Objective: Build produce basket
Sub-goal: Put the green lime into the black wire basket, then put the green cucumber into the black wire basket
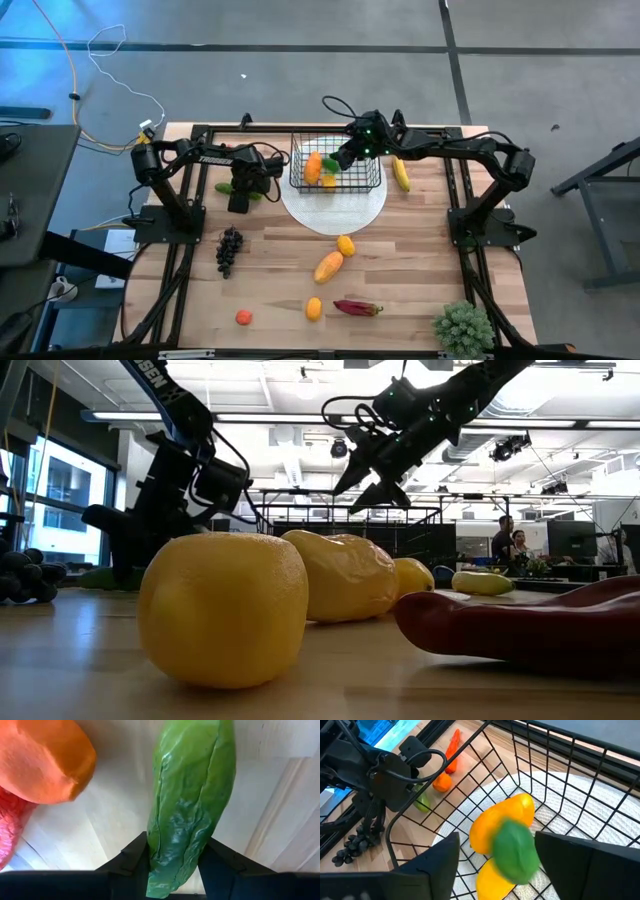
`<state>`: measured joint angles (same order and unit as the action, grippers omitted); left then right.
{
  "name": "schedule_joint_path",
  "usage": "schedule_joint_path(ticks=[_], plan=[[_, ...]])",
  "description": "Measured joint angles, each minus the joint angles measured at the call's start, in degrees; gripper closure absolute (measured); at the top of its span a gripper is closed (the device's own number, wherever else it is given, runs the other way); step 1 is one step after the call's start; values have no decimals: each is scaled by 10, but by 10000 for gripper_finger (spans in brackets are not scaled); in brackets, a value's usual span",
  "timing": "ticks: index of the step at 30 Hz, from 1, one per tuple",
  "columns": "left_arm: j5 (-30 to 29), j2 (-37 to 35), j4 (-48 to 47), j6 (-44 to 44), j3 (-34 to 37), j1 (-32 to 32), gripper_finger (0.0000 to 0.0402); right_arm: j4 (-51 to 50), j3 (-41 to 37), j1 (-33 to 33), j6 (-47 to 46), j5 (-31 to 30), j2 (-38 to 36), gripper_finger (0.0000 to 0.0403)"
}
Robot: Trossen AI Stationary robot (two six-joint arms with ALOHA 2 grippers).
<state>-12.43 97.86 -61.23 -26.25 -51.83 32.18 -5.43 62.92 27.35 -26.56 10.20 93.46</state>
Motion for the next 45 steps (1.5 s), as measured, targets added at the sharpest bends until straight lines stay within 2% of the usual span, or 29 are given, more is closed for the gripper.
schedule_joint_path(ticks=[6,14,21,26,33,40,45], plan=[[8,-17,-21,26,0,-1,278,-10,0,0,-12,1,-21,147],[19,-109,-20,89,-7,-8,279,-35,0,0,-15,-55,-87,146],[17,-190,-21,167,-72,-36,279,-77,0,0,-15,-97,-139,146],[6,-221,-4,238,-139,-53,279,-114,0,0,-15,-125,-168,146],[15,-220,150,308,-200,-65,279,-151,0,0,-19,-152,-189,146],[55,-182,370,381,-202,-67,279,-153,0,2,-30,-222,-193,146],[58,-135,472,417,-201,-68,279,-154,0,13,-30,-229,-193,146]])
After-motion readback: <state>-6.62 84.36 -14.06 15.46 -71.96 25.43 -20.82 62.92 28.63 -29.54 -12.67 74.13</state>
